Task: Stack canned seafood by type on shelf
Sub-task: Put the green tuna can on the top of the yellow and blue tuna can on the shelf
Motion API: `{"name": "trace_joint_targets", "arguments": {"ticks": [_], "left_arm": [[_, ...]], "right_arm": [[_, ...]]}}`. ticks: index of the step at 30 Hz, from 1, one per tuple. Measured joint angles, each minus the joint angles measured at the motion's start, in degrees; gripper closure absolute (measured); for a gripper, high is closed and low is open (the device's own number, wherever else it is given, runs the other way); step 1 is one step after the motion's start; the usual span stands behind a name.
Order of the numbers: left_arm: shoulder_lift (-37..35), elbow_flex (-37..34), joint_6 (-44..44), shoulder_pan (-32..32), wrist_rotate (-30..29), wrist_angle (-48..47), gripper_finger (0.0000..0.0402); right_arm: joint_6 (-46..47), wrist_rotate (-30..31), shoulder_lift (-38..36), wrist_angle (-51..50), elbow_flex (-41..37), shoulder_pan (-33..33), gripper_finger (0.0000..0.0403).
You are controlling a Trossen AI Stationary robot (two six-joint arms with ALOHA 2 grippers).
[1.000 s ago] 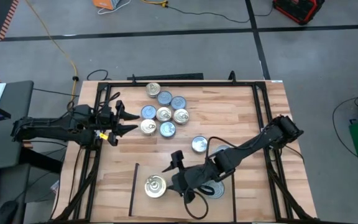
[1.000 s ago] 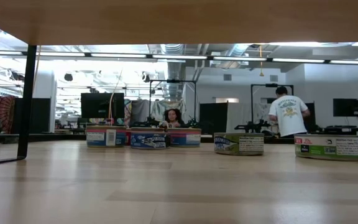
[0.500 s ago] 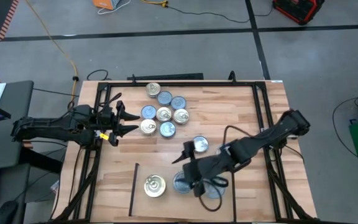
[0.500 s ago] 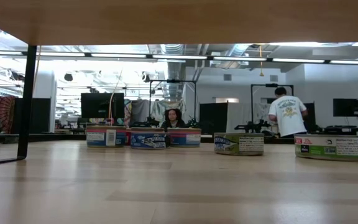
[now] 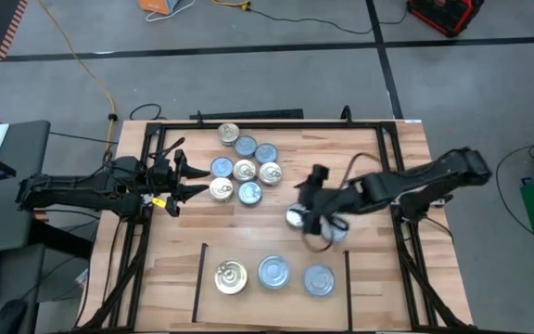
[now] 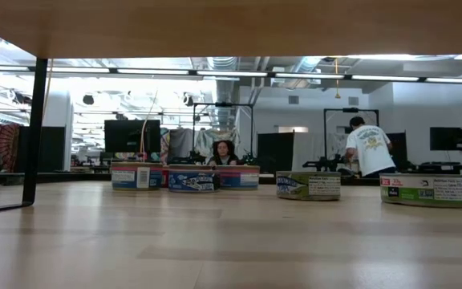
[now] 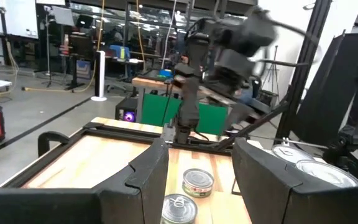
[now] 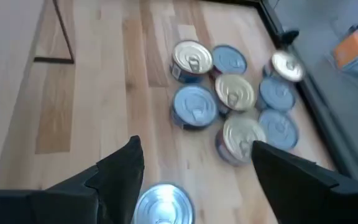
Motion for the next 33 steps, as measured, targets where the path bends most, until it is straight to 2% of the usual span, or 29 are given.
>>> {"name": "trace_joint_targets", "arguments": {"ticks": [6,9,12,15,18,22,28,33], "left_arm": [[0.4,0.0,1.3,0.0,-1.8,0.0,0.0233],[0.7,0.0,1.3,0.0,-3.1,-0.1,0.0233],[1.2,0.0,1.3,0.0,-3.8,-0.1,0.0233],[1.1,0.0,1.3,0.0,-4.4,-0.1,0.0233],[1.1,0.0,1.6,0.0,-6.4,0.0,0.0233],[1.1,0.0,3.5,0.0,-9.4,0.0,0.0233],[1.1,0.0,3.3,0.0,-9.8,-0.5,0.0233],[1.1,0.0,3.3,0.0,-9.9,-0.9,0.0233]], "right_arm": [[7.5,-3.6,-12.0,11.5,-21.6,-7.4,0.0081],[12.1,-7.7,-16.1,13.3,-28.6,-10.7,0.0081],[16.7,-14.6,-18.3,13.2,-33.2,-13.0,0.0081],[20.7,-21.6,-18.6,13.8,-35.0,-14.6,0.0081],[20.9,-21.8,-16.6,14.7,-35.2,-14.5,0.0081],[18.4,-21.8,-13.8,20.8,-35.1,-14.3,0.0081],[15.4,-23.0,-5.4,22.7,-35.2,-17.2,0.0081],[13.7,-25.1,-1.2,30.4,-35.1,-18.4,0.0081]]}}
